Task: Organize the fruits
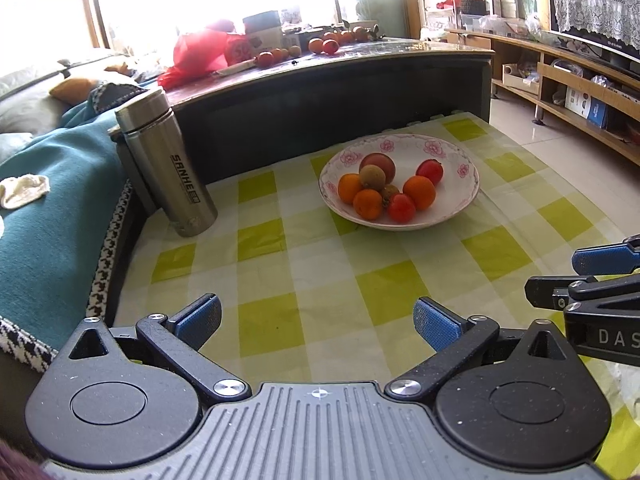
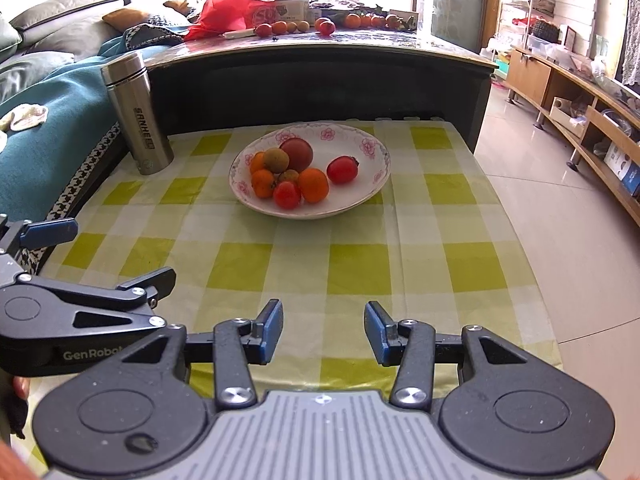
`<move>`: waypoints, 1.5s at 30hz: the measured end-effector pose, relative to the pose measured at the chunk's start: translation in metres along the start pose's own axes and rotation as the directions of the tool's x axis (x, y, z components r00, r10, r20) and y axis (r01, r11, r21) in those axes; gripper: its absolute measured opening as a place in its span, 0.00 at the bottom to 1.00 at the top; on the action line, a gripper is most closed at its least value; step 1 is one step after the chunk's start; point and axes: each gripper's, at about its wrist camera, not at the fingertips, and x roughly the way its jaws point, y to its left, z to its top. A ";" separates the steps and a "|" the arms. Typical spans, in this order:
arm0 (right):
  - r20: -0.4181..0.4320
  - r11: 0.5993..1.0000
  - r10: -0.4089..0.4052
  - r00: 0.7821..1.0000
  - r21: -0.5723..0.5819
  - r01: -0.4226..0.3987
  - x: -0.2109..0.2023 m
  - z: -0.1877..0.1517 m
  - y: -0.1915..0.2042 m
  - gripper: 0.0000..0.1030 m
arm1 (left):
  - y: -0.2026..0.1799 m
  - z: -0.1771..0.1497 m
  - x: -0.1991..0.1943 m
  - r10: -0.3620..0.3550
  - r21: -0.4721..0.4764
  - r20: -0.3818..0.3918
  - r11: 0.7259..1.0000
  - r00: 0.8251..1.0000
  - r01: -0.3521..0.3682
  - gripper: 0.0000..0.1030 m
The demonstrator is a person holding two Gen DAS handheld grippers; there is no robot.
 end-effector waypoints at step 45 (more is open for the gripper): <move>-0.013 0.999 -0.021 1.000 -0.037 0.020 -0.021 -0.030 0.014 0.49 | -0.007 -0.026 -0.024 0.012 0.020 -0.026 1.000 1.000 -0.011 1.00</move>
